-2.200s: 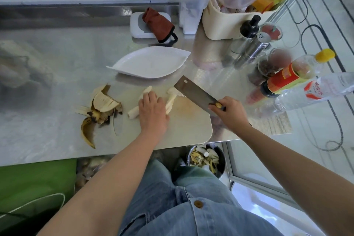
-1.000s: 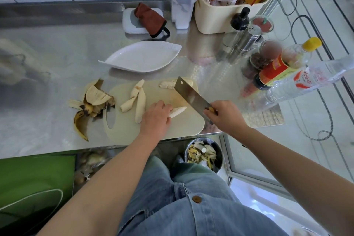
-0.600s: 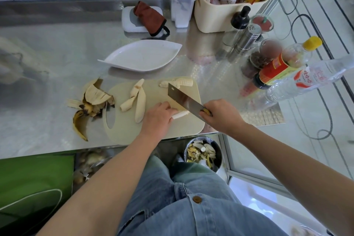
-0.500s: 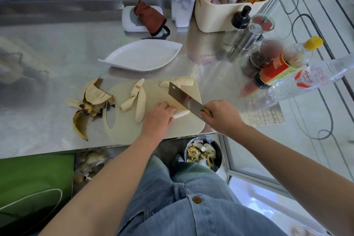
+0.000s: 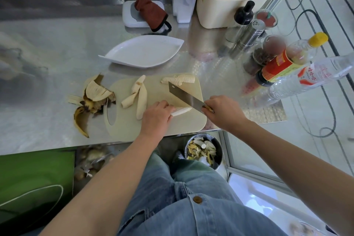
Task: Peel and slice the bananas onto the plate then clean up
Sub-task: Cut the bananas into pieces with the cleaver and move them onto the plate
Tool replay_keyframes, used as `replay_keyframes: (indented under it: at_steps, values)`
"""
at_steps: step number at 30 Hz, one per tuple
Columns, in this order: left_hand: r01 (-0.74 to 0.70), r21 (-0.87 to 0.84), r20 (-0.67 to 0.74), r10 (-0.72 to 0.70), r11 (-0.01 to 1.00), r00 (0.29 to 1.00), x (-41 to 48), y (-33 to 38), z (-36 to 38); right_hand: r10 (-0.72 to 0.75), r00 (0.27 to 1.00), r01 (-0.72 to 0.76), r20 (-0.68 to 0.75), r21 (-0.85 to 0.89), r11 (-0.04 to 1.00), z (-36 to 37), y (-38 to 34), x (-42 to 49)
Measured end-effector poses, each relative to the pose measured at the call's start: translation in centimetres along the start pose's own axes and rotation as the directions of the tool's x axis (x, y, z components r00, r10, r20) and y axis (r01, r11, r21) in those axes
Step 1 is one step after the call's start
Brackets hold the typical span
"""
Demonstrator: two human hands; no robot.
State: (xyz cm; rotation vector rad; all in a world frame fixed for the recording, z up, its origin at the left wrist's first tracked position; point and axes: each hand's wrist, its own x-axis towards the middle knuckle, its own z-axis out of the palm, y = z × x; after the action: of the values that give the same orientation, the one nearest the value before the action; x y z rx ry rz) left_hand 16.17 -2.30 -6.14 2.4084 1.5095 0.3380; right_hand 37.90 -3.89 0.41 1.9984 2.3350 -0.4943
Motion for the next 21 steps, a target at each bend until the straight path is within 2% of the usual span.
replay_keyframes:
  at_steps: [3,9,13,18,21]
  values:
    - [-0.024,0.003,0.001,0.024,1.0,1.0,0.0,-0.1,0.0,0.033,0.999,-0.033,-0.007,0.043,0.999,0.2,0.3,0.2]
    - [0.054,0.019,-0.045,-0.053,0.998,0.998,-0.4,0.1,0.0,0.017,0.996,-0.021,0.089,0.047,0.999,0.2,0.5,0.3]
    - [0.052,0.004,-0.06,-0.051,0.999,0.997,0.0,0.1,0.1,0.022,0.989,-0.041,0.147,0.128,0.991,0.5,0.5,-1.1]
    - [0.019,-0.044,-0.072,-0.022,0.999,0.997,0.1,0.1,0.2,0.114,0.989,-0.132,0.094,0.21,0.969,1.1,0.0,-1.7]
    - [-0.069,-0.049,-0.099,0.064,0.996,0.993,-0.3,0.3,0.3,0.101,0.991,-0.118,0.082,0.233,0.965,1.0,-0.4,-1.2]
